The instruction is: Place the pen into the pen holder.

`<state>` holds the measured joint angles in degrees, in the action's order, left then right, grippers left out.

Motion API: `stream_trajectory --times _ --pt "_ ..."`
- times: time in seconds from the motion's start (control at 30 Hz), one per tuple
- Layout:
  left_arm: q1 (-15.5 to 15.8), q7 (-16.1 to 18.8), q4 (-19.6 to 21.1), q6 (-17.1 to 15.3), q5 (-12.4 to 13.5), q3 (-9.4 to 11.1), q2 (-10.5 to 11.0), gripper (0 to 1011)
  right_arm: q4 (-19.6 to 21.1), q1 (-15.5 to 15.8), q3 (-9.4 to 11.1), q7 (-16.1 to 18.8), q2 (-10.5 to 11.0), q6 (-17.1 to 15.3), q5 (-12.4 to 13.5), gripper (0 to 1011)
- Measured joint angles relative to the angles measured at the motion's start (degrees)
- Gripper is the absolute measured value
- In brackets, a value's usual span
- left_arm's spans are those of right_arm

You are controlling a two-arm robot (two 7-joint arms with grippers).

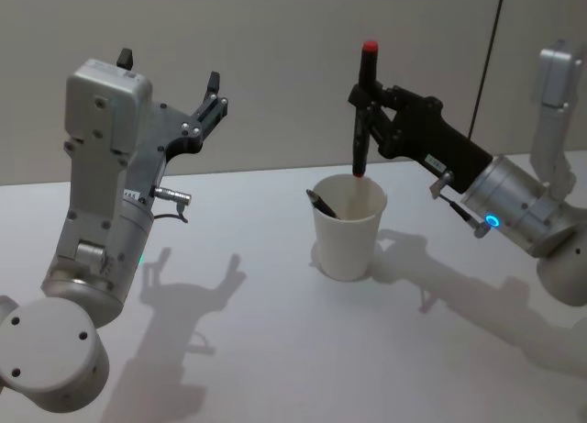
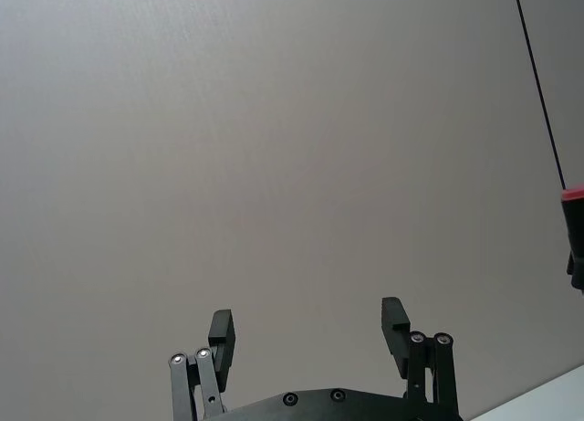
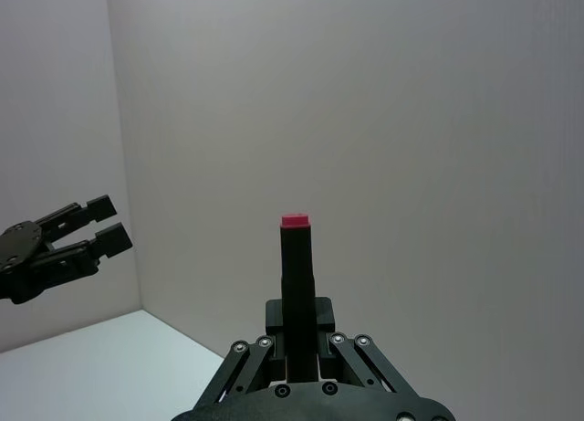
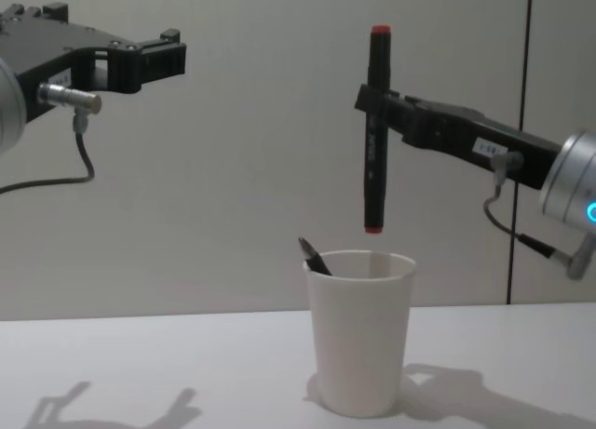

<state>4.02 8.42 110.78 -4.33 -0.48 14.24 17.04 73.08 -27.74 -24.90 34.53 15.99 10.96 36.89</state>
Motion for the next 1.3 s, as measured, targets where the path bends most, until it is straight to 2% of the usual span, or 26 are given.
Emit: stream_trajectory --times 0.53,0.67,0.73,0.77,0.8,1.3 --pt "0.0 0.0 0.0 0.0 0.0 0.0 0.0 1001 -2.8 -1.2 -0.5 1.3 -1.2 -1.2 0.3 176" --pt "0.0 0.0 0.0 0.0 0.0 0.0 0.0 1001 -3.1 -1.4 -0.6 1.5 -1.4 -1.4 0.4 253" --pt "0.0 0.0 0.0 0.0 0.0 0.0 0.0 1001 -3.3 -1.4 -0.6 1.5 -1.5 -1.4 0.4 333" --pt "0.0 0.0 0.0 0.0 0.0 0.0 0.0 1001 -3.4 -1.5 -0.6 1.6 -1.5 -1.5 0.4 333" --pt "0.0 0.0 0.0 0.0 0.0 0.0 0.0 1001 -3.4 -1.5 -0.6 1.6 -1.5 -1.5 0.4 403" --pt "0.0 0.0 0.0 0.0 0.0 0.0 0.0 1001 -3.9 -1.7 -0.7 1.9 -1.7 -1.7 0.5 851"
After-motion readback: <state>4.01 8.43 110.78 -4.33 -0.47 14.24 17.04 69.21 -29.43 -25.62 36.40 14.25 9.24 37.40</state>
